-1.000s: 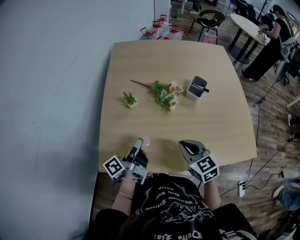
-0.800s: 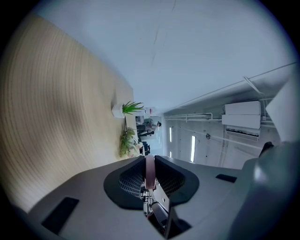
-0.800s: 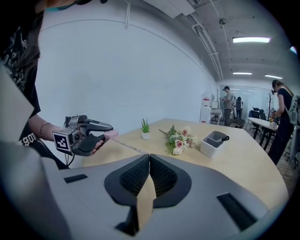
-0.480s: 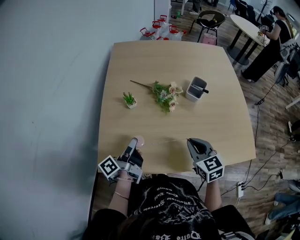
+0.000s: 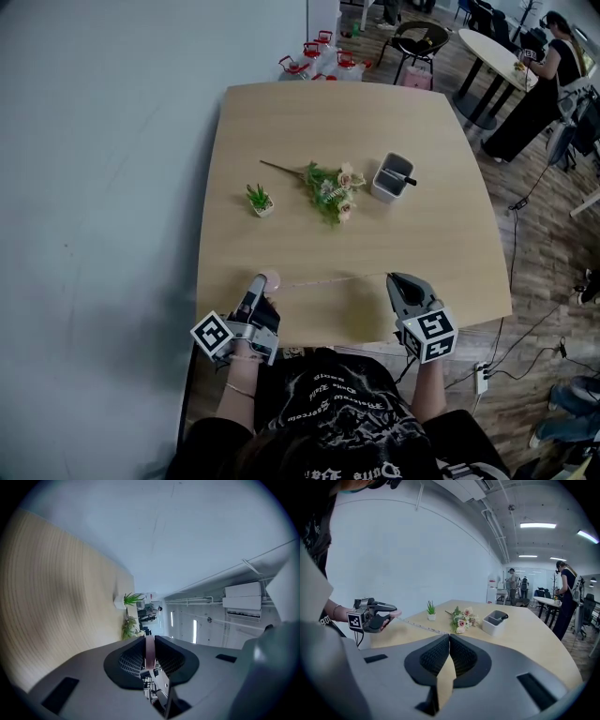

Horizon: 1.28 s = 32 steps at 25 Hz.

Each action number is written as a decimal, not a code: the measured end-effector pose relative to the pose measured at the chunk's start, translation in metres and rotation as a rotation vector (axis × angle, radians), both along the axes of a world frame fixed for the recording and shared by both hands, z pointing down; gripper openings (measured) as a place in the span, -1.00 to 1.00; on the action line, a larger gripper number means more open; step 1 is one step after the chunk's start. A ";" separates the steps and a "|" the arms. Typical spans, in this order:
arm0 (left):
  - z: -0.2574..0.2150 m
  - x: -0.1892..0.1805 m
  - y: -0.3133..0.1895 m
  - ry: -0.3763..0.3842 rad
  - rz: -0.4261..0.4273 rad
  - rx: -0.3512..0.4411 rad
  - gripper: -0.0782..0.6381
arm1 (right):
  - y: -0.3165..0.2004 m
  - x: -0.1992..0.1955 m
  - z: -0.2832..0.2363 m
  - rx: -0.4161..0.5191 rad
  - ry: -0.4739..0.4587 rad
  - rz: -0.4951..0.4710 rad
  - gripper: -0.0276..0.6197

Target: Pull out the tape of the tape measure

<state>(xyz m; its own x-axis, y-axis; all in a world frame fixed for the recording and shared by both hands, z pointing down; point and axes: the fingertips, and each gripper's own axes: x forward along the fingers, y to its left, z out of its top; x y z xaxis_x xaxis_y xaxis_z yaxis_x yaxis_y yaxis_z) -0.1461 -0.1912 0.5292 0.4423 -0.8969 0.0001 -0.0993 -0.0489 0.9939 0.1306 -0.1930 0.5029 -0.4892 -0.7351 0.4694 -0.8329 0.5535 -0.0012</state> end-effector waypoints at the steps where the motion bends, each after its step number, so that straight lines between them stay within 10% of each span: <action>1: -0.001 -0.002 0.000 -0.001 -0.004 0.001 -0.58 | 0.000 0.003 0.000 0.001 0.001 0.008 -0.86; 32: 0.002 0.012 0.008 -0.012 0.008 -0.006 -0.58 | 0.011 0.035 -0.005 0.020 0.016 0.082 -0.86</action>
